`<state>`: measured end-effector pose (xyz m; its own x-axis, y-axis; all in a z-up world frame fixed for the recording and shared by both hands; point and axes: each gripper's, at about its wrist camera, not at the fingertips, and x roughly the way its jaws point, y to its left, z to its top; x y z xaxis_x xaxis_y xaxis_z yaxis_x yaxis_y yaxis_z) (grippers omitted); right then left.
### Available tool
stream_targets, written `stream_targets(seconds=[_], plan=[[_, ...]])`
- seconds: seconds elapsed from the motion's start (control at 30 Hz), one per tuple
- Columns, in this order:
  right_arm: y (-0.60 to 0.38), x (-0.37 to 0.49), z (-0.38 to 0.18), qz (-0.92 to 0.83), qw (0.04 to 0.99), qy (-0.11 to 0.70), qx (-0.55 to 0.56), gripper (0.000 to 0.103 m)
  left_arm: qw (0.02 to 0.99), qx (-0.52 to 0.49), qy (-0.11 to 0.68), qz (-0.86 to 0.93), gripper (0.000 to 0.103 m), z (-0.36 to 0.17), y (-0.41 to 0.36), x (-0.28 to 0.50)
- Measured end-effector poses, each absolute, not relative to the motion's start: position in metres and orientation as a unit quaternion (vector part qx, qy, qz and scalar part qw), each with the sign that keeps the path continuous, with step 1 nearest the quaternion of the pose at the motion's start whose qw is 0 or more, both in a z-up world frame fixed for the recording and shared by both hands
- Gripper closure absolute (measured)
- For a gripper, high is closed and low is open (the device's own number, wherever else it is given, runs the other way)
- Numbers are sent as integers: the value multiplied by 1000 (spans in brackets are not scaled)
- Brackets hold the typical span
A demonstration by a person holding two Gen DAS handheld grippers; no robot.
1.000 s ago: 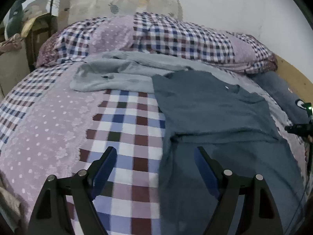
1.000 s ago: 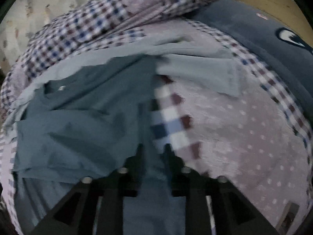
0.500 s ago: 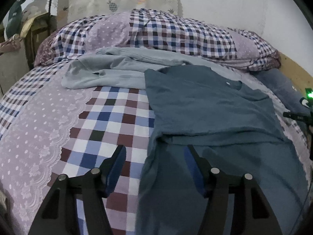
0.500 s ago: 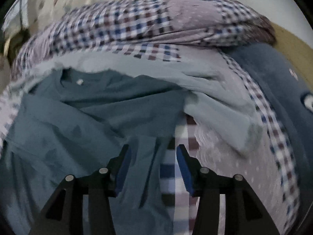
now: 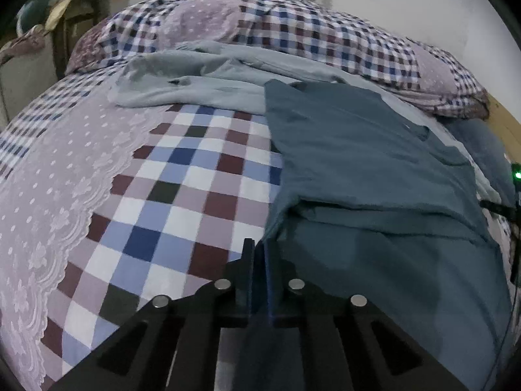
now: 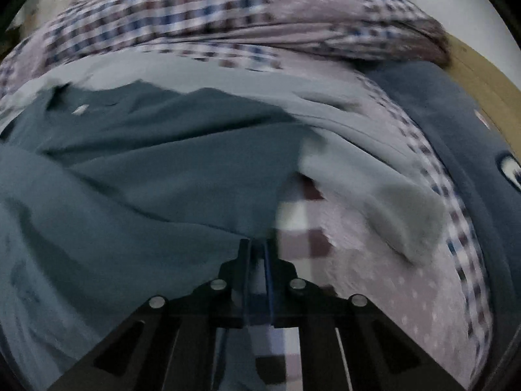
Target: Fold clothes
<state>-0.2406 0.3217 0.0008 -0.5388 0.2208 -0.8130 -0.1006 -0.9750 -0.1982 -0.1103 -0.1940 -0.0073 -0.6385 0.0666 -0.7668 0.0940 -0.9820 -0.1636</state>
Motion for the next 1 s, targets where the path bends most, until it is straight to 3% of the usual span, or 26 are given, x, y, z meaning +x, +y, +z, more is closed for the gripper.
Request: stream_targets(seconds=[0.1, 0.17, 0.37, 0.5, 0.67, 0.77, 0.83, 0.87, 1.0], plan=[[322, -231, 12, 880, 112, -42, -460, 78, 21, 428, 114, -896, 100, -10, -203, -109], [315, -223, 25, 890, 103, -21, -445, 61, 22, 428, 129, -894, 100, -10, -210, -108], [255, -213, 62, 915, 21, 4, -403, 57, 9, 423, 153, -893, 99, -3, -223, -101], [171, -221, 75, 916, -64, -17, -395, 55, -5, 417, 165, -894, 82, -1, -227, -98], [57, -244, 76, 907, -152, -68, -387, 52, -46, 419, 171, -890, 74, -5, -222, -101], [7, -258, 65, 898, -190, -85, -387, 46, -56, 430, 172, -884, 74, -11, -219, -104], [-22, -275, 55, 891, -203, -104, -392, 44, -54, 434, 184, -880, 84, -14, -222, -104], [-35, -284, 51, 887, -208, -111, -396, 44, -52, 437, 193, -877, 99, -16, -224, -104], [-58, -339, 42, 871, -228, -25, -434, 44, -66, 432, 243, -866, 101, -24, -236, -102]])
